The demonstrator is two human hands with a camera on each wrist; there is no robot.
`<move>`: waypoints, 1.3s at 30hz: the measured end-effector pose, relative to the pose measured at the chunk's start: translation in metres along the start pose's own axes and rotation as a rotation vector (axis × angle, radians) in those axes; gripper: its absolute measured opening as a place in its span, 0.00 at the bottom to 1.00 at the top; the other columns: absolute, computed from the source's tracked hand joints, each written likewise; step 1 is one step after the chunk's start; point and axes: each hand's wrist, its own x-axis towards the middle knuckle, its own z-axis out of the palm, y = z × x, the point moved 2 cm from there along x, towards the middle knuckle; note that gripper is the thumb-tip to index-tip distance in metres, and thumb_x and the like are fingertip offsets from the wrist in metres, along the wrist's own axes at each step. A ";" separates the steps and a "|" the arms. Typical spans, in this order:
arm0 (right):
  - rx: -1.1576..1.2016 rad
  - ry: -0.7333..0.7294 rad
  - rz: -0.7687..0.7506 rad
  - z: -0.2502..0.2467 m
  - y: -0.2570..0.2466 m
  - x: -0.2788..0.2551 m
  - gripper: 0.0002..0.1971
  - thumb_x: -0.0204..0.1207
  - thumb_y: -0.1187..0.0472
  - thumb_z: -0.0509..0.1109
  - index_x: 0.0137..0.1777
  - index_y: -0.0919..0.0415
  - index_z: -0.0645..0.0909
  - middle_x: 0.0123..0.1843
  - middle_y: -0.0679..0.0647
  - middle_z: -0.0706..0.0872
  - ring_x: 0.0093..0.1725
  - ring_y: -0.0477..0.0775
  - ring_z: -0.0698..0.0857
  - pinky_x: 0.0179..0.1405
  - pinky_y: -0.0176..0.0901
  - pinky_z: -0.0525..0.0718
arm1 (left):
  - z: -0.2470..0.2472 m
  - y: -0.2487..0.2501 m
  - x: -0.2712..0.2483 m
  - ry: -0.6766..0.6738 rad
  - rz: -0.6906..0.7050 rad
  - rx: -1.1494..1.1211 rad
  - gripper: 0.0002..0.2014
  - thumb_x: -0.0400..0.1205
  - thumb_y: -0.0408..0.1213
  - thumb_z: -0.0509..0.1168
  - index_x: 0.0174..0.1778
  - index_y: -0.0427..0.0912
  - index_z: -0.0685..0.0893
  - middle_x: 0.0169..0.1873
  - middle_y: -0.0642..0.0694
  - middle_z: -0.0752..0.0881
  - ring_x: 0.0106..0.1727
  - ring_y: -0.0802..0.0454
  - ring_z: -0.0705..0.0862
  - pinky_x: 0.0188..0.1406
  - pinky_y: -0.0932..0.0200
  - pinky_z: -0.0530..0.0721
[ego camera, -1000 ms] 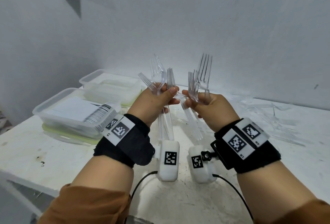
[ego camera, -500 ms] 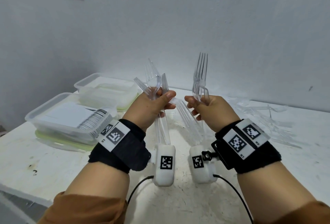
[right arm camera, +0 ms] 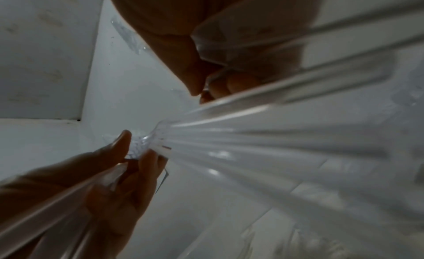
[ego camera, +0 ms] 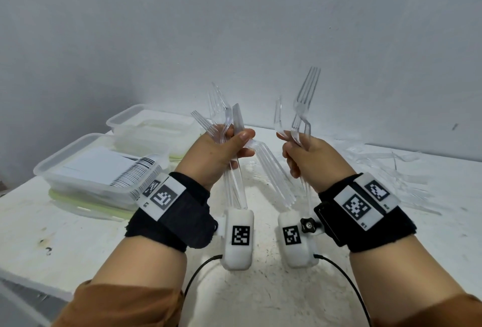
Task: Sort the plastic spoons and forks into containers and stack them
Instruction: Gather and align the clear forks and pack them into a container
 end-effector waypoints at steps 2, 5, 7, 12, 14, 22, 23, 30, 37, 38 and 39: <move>-0.024 0.018 -0.046 -0.001 -0.001 -0.001 0.10 0.81 0.65 0.59 0.51 0.60 0.83 0.33 0.51 0.80 0.33 0.51 0.76 0.36 0.43 0.76 | 0.001 0.000 -0.001 -0.005 0.004 -0.006 0.11 0.72 0.45 0.70 0.47 0.46 0.80 0.44 0.54 0.88 0.37 0.57 0.88 0.26 0.67 0.73; 0.018 0.021 -0.094 -0.002 -0.004 -0.003 0.13 0.79 0.68 0.63 0.54 0.48 0.83 0.32 0.43 0.83 0.29 0.38 0.78 0.31 0.29 0.77 | 0.002 0.000 0.000 -0.007 0.000 0.001 0.19 0.67 0.48 0.77 0.49 0.45 0.81 0.44 0.53 0.89 0.38 0.55 0.88 0.25 0.67 0.74; 0.016 0.003 -0.110 0.001 -0.005 -0.003 0.13 0.79 0.67 0.65 0.56 0.51 0.84 0.32 0.41 0.83 0.27 0.34 0.78 0.29 0.24 0.76 | 0.003 0.000 0.000 -0.011 0.001 0.001 0.14 0.71 0.46 0.74 0.47 0.45 0.81 0.44 0.52 0.88 0.38 0.55 0.88 0.25 0.67 0.73; -0.037 -0.050 -0.121 0.009 -0.009 -0.003 0.12 0.80 0.64 0.66 0.60 0.54 0.84 0.37 0.39 0.83 0.25 0.25 0.78 0.28 0.17 0.74 | 0.004 0.001 -0.003 -0.032 0.006 0.001 0.01 0.80 0.38 0.66 0.43 0.48 0.81 0.45 0.51 0.88 0.38 0.55 0.87 0.25 0.67 0.73; -0.048 -0.072 -0.122 0.011 -0.010 -0.005 0.12 0.80 0.64 0.65 0.59 0.54 0.84 0.37 0.39 0.83 0.26 0.26 0.78 0.27 0.19 0.74 | 0.003 0.000 -0.003 -0.039 0.007 0.008 0.01 0.80 0.38 0.66 0.44 0.48 0.82 0.46 0.51 0.88 0.39 0.54 0.87 0.25 0.67 0.73; -0.052 -0.122 -0.083 0.015 -0.009 -0.005 0.10 0.81 0.63 0.63 0.52 0.48 0.83 0.36 0.40 0.83 0.28 0.32 0.79 0.28 0.21 0.76 | 0.002 -0.001 -0.005 -0.025 -0.002 0.027 0.02 0.78 0.37 0.69 0.44 0.46 0.82 0.45 0.50 0.89 0.37 0.56 0.88 0.25 0.69 0.75; -0.060 -0.128 -0.073 0.014 -0.010 -0.006 0.09 0.82 0.62 0.63 0.53 0.50 0.84 0.36 0.41 0.83 0.29 0.34 0.79 0.29 0.22 0.77 | 0.002 -0.002 -0.005 -0.022 -0.002 0.032 0.02 0.78 0.37 0.69 0.44 0.46 0.82 0.46 0.49 0.88 0.36 0.57 0.87 0.25 0.70 0.75; 0.004 -0.066 0.010 0.001 -0.010 0.002 0.11 0.83 0.61 0.61 0.55 0.59 0.85 0.35 0.48 0.82 0.31 0.46 0.79 0.37 0.34 0.78 | -0.001 0.000 -0.002 0.009 0.007 -0.027 0.06 0.77 0.39 0.68 0.47 0.44 0.81 0.43 0.53 0.87 0.35 0.57 0.87 0.26 0.70 0.75; -0.080 -0.092 0.014 0.002 -0.005 -0.001 0.11 0.79 0.51 0.66 0.59 0.51 0.77 0.33 0.45 0.74 0.30 0.44 0.72 0.29 0.38 0.71 | -0.001 -0.001 0.000 -0.005 0.002 -0.042 0.12 0.70 0.44 0.70 0.47 0.44 0.81 0.42 0.53 0.88 0.35 0.56 0.87 0.27 0.68 0.75; -0.079 -0.105 0.012 0.003 -0.004 -0.001 0.11 0.81 0.51 0.63 0.60 0.52 0.76 0.35 0.46 0.74 0.31 0.45 0.73 0.32 0.39 0.72 | -0.001 -0.001 0.000 -0.003 -0.002 -0.044 0.11 0.72 0.43 0.70 0.47 0.44 0.81 0.42 0.53 0.88 0.35 0.56 0.87 0.27 0.68 0.75; -0.073 -0.113 0.008 0.004 -0.004 0.000 0.11 0.82 0.53 0.61 0.61 0.52 0.75 0.36 0.46 0.74 0.32 0.46 0.73 0.35 0.41 0.73 | -0.001 -0.002 0.001 0.000 -0.004 -0.045 0.09 0.73 0.42 0.69 0.47 0.44 0.81 0.42 0.53 0.88 0.35 0.56 0.87 0.26 0.69 0.75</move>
